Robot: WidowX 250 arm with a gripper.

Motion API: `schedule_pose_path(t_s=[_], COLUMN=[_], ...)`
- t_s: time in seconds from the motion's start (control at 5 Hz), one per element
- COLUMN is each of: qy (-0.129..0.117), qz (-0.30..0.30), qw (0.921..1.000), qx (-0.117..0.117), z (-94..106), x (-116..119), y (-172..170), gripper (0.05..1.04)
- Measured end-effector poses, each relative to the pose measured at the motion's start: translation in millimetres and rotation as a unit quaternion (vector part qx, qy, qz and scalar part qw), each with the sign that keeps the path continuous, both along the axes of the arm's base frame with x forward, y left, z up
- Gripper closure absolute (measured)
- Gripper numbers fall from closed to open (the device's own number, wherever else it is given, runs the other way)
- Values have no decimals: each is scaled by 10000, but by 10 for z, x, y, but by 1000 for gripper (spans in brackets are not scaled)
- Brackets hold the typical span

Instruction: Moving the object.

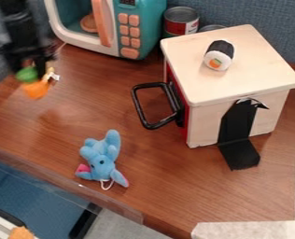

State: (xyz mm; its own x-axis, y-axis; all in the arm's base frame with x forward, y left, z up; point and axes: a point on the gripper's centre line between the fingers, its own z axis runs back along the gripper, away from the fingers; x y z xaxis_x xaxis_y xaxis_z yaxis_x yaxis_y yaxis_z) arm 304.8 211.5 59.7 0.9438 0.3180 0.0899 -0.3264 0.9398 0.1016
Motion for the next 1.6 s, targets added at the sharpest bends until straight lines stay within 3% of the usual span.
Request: schedule_pose_path(t_s=[0.2, 0.4, 0.6, 1.0, 1.2, 1.4, 1.6], qy=[-226, 37, 127, 259, 294, 9, -390], qz=[-245, -606, -904, -959, -935, -995, -1185], qw=[9994, 9981, 9958, 9950, 9951, 9950, 9921], qx=[-50, -118, -49, -94, -101, -7, 108], z=[136, -117, -235, -336, -327, -21, 358], x=[389, 737, 918, 934, 919, 944, 979], y=[-340, -636, -831, -865, -873, -936, -1105], gripper=[512, 512, 512, 462, 168, 71, 75])
